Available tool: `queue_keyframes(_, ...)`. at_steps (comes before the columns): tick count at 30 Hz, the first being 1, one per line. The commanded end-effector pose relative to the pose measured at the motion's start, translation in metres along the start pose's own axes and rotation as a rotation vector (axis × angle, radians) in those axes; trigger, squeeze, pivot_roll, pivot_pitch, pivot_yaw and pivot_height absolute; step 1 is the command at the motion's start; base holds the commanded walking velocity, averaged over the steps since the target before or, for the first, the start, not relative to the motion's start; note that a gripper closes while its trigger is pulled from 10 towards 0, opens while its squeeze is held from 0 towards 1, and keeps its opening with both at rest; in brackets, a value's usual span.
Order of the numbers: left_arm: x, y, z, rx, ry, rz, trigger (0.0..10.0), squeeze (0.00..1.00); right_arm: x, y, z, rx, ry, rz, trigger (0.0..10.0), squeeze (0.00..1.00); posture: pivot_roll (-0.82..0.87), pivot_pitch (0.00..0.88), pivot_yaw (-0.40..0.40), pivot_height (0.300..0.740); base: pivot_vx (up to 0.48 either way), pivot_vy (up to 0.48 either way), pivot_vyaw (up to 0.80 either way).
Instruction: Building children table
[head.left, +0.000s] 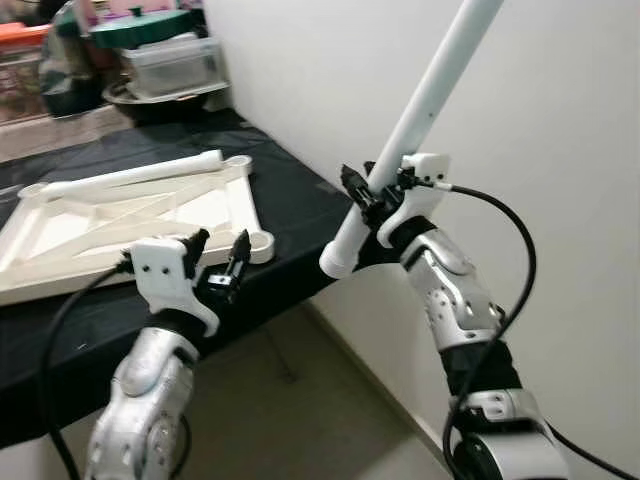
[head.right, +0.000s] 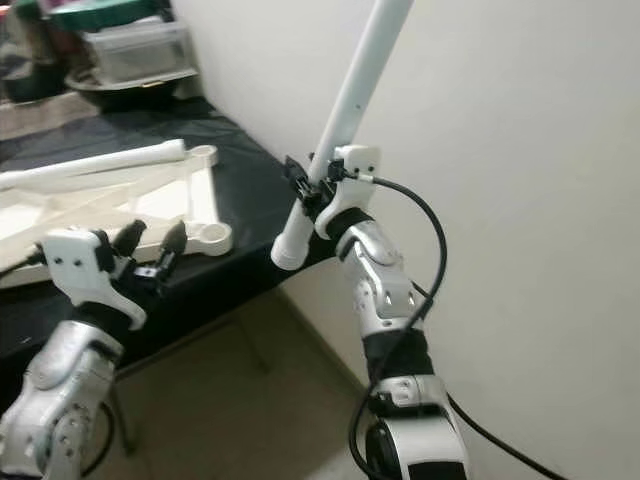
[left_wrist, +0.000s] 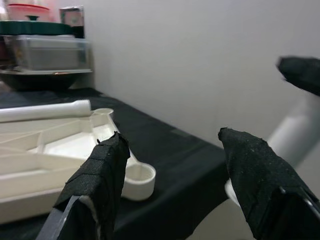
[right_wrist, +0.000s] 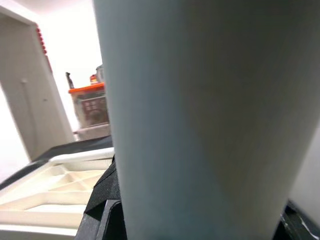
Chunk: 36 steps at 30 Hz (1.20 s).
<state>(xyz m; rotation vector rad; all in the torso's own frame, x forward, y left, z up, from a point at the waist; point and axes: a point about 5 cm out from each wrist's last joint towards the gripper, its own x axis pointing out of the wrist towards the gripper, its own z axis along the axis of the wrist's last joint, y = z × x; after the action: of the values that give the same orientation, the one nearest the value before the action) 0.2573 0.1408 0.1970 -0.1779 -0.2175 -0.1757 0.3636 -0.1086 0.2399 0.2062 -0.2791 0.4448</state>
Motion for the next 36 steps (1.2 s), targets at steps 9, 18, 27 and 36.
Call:
queue_keyframes(9,-0.003,-0.010,0.006,0.019,-0.038,0.032,10.0,0.00,-0.012,0.006,0.004,-0.066,-0.035,-0.046,10.0,0.00,-0.09,0.000,0.050,0.740,0.000,0.000,0.80)
queue_keyframes(18,-0.007,-0.007,0.010,0.044,-0.050,0.091,10.0,0.00,-0.022,0.010,-0.003,-0.071,0.002,-0.060,10.0,0.00,-0.09,0.000,0.043,0.740,0.000,0.000,0.80)
queue_keyframes(27,-0.005,-0.002,0.011,0.065,-0.048,0.147,10.0,0.00,-0.022,0.011,-0.002,-0.084,0.007,-0.064,10.0,0.00,-0.06,0.000,0.039,0.740,0.000,0.000,0.80)
queue_keyframes(36,-0.003,0.005,0.015,0.076,-0.057,0.196,10.0,0.00,-0.021,0.010,-0.004,-0.035,0.015,-0.087,10.0,0.00,-0.06,0.000,0.033,0.740,0.000,0.000,0.48)
